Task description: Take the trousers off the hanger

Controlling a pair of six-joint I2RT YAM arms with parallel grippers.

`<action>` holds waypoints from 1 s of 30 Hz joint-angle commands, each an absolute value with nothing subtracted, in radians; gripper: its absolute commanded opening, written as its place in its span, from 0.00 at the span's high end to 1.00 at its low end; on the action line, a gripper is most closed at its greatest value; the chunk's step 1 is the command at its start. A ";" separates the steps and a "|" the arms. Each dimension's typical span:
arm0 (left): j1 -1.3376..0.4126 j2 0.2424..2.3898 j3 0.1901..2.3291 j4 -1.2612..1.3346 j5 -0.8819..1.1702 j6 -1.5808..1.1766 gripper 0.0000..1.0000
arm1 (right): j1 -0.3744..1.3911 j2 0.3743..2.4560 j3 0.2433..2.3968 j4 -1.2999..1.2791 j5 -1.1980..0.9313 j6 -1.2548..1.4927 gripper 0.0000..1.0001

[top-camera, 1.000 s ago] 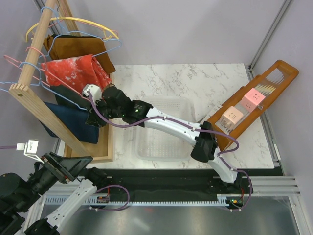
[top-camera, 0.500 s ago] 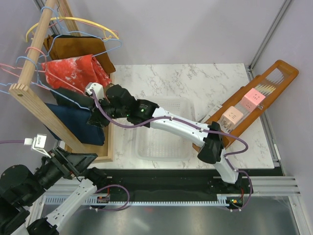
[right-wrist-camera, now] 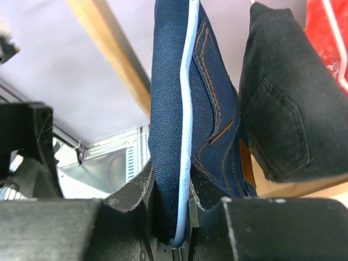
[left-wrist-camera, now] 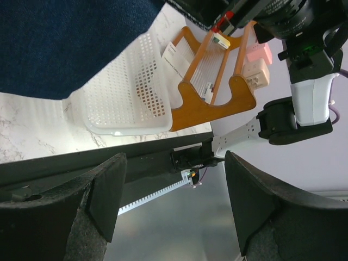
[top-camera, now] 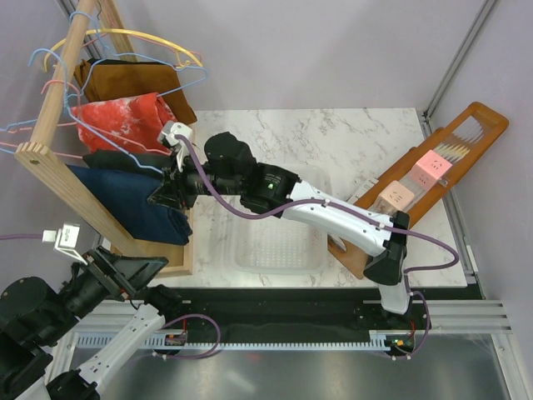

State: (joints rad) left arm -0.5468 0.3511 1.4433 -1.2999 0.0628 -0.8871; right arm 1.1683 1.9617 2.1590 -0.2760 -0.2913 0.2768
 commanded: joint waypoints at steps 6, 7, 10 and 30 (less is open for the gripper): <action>-0.552 0.396 1.460 -1.155 0.139 -0.927 0.21 | 1.196 1.753 2.010 -0.121 -0.281 0.244 1.00; -0.552 0.402 1.463 -1.141 0.150 -0.925 0.21 | 1.197 1.729 1.975 -0.121 -0.275 0.242 1.00; -0.552 0.439 1.496 -1.103 0.189 -0.913 0.21 | 1.197 1.681 1.915 -0.107 -0.250 0.241 1.00; -0.551 0.624 1.577 -0.920 0.055 -1.006 0.28 | 1.200 1.438 1.657 -0.150 -0.196 0.256 1.00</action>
State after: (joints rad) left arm -0.5476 0.5873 1.5475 -1.0019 0.1600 -0.9604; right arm 1.1942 1.5459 1.6829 -0.2668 -0.2073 0.2577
